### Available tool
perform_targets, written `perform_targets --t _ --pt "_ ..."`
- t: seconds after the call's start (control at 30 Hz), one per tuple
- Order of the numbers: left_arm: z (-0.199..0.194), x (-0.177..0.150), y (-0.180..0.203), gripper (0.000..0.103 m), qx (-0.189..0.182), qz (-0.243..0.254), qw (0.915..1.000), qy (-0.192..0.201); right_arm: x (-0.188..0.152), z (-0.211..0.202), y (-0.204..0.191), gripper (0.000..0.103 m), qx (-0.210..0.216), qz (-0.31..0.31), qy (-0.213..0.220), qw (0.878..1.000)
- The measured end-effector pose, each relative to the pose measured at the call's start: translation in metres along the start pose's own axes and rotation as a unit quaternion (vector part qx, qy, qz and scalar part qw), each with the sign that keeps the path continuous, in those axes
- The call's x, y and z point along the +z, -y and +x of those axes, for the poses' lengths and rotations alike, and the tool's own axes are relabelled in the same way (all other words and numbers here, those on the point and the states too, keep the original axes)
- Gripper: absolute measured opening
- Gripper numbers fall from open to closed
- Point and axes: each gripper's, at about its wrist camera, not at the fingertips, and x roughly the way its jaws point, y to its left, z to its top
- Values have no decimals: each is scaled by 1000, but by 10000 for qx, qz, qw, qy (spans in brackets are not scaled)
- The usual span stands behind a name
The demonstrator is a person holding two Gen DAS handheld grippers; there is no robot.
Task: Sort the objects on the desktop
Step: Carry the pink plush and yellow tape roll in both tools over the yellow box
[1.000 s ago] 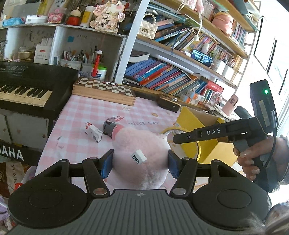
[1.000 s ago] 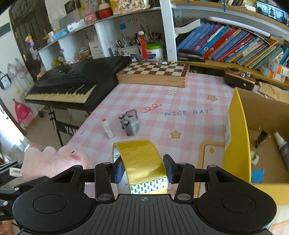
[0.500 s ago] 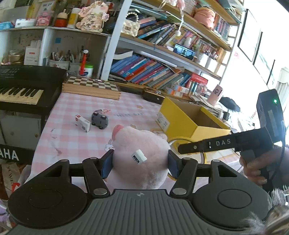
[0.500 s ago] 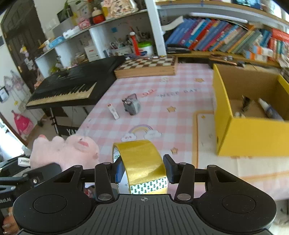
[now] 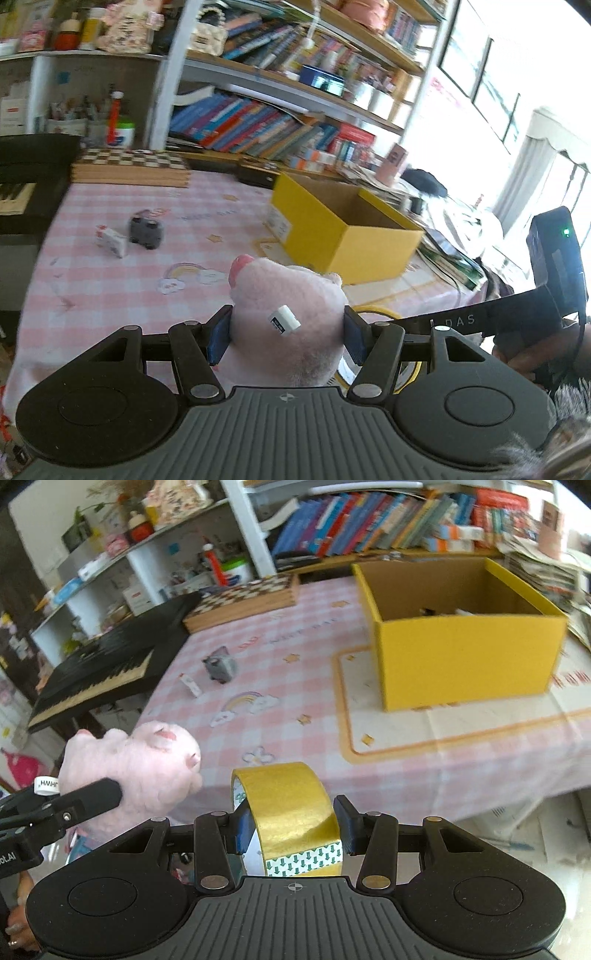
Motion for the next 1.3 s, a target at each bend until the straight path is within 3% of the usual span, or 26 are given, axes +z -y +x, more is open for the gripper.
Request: perform_targets --t 0.33,0.7,1.3 --pt "29 5 26 58 -653 367 9968 -274 -19 -23 34 45 -445 642 105 9969" --pt "57 10 56 58 -1068 559 9917 -437 -27 -39 68 45 -719 986 176 9924" --pt "98 28 103 58 -1103 694 9905 -439 -2 -46 127 45 -698 1098 273 9911"
